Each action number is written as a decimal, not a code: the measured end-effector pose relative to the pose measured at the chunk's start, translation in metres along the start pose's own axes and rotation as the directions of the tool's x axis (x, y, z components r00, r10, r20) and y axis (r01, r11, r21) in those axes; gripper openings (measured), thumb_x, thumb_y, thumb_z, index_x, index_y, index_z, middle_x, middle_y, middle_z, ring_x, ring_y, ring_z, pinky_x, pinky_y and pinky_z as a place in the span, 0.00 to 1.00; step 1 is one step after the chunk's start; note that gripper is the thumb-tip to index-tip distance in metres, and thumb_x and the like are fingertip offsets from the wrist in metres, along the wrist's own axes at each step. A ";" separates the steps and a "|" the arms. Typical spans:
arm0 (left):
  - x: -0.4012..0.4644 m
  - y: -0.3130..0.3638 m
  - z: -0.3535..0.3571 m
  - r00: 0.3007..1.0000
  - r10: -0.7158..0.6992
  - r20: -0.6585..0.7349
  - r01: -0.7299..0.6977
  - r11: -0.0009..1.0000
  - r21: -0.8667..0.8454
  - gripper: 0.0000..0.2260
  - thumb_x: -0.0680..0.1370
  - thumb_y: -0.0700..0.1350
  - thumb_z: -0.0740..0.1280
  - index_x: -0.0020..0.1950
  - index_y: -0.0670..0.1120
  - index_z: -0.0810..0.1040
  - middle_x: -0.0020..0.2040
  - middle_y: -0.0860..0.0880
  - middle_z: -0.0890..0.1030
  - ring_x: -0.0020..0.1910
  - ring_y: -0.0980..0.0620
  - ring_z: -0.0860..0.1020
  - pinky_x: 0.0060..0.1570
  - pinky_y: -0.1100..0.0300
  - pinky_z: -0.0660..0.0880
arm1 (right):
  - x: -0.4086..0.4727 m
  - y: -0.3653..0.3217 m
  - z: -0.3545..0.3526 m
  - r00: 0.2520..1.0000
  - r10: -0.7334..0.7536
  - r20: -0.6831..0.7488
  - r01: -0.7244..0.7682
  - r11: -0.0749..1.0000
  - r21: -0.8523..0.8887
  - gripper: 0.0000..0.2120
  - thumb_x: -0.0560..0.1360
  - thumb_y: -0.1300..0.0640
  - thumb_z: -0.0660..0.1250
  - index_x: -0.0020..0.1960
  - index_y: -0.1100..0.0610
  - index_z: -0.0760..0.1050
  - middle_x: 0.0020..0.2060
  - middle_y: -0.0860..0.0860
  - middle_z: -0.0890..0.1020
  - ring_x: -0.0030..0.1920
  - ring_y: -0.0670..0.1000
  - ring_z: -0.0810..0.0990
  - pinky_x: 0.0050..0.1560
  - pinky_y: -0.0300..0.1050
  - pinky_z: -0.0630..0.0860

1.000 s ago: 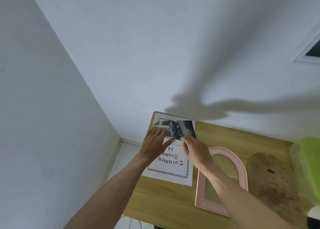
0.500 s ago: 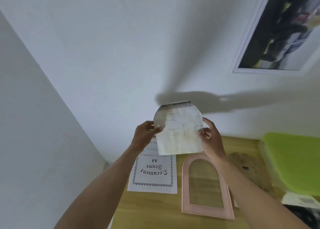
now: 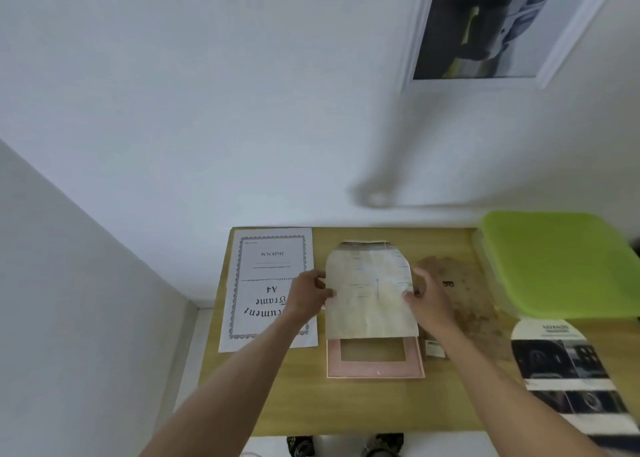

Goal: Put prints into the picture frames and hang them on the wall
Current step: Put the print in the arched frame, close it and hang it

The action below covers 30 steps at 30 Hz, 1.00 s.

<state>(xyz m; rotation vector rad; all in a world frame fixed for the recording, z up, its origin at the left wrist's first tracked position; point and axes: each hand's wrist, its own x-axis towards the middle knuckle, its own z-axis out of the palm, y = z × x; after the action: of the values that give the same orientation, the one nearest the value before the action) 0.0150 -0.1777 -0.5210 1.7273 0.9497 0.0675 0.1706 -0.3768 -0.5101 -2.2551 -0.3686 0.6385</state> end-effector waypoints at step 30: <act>-0.018 -0.045 0.058 0.999 -0.036 0.041 0.000 0.758 0.652 0.26 0.82 0.54 0.59 0.78 0.51 0.57 0.60 0.44 0.72 0.56 0.43 0.77 0.55 0.48 0.75 | -0.009 0.068 0.023 0.986 -0.021 0.164 0.087 0.907 -0.412 0.25 0.79 0.54 0.62 0.76 0.53 0.63 0.63 0.53 0.67 0.56 0.52 0.73 0.54 0.47 0.74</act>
<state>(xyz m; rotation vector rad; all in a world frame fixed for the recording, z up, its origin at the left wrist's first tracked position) 0.0060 -0.2305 -0.5737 2.3486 1.0199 -0.3674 0.1550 -0.4129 -0.5703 -2.5945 -0.7014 0.7674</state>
